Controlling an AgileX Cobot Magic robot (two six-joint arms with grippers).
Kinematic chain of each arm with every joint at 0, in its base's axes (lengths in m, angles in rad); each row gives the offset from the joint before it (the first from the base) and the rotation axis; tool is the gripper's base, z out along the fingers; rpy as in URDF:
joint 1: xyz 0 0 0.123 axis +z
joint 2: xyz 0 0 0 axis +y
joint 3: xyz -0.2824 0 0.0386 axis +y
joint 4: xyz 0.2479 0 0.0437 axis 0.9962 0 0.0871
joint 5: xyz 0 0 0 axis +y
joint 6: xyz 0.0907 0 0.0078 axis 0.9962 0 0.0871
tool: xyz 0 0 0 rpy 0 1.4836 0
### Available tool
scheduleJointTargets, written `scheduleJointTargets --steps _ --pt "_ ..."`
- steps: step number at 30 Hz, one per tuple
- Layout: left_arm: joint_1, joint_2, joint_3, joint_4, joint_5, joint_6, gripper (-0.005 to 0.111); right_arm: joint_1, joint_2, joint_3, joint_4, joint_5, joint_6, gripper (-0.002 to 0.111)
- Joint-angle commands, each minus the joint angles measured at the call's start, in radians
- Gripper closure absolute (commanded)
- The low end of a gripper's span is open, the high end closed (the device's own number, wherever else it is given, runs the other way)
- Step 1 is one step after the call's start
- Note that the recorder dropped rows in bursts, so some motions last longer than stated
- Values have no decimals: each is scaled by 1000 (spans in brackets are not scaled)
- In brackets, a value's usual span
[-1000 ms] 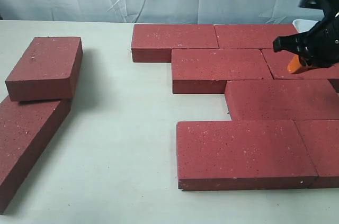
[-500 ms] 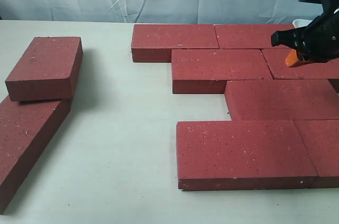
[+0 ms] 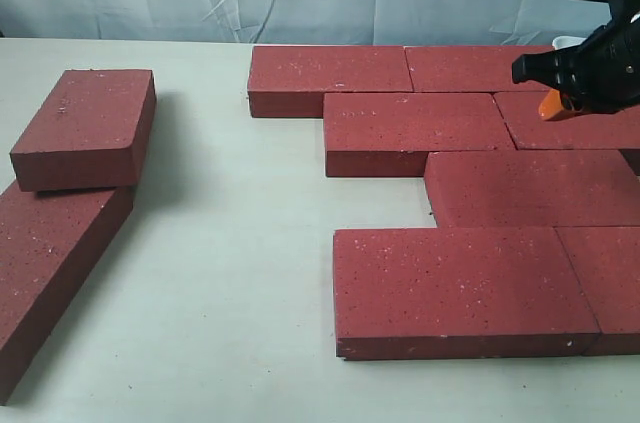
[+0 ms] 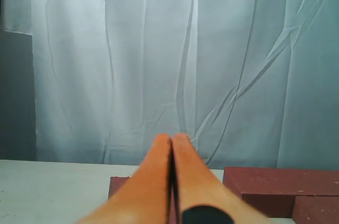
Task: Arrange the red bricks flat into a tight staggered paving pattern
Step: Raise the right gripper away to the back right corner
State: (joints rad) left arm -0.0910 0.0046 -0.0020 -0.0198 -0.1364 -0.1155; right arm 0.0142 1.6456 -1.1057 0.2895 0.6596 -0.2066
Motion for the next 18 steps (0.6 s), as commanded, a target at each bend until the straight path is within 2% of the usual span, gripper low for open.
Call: scheduleJointTargets --steps 1,5,10,16,17,18 --pt "3 -5 2 -52 -53 -16 107 -3 -12 5 0 -11 -6 109" --pt "3 -5 1 -148 -127 -53 107 -3 -12 5 0 -11 -6 109" --pt "3 147 -191 -144 50 -21 107 -1 -12 5 13 -11 -6 109" --pt "1 626 -516 -67 312 23 107 -1 -12 9 13 -11 -6 109" --pt "-1 806 -621 -50 402 49 107 -1 -12 22 13 -21 -8 109" --pt "-1 890 -668 -38 425 51 107 -1 -12 30 13 -31 -12 109"
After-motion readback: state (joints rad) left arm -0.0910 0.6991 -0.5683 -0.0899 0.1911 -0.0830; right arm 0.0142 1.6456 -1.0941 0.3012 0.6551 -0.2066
